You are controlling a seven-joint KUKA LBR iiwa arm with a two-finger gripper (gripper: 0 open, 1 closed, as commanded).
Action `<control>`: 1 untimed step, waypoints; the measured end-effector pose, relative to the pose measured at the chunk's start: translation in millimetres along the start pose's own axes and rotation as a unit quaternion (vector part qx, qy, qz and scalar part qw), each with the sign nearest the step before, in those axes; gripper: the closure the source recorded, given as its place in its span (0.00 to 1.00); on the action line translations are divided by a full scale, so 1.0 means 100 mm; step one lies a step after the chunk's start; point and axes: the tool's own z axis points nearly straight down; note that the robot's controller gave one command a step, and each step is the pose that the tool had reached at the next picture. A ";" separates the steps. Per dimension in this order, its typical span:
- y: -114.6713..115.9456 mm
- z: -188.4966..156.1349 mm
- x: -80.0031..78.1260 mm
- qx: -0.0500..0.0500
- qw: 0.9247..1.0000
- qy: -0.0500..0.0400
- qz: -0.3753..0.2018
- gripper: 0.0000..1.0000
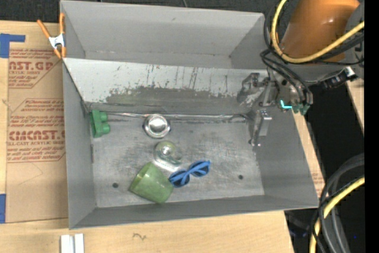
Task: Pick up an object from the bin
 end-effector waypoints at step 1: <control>0.25 1.65 0.39 -0.001 0.998 0.002 -0.071 0.00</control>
Offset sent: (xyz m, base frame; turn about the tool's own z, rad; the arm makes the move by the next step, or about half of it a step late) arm -0.0373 0.0235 -0.1598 -0.1409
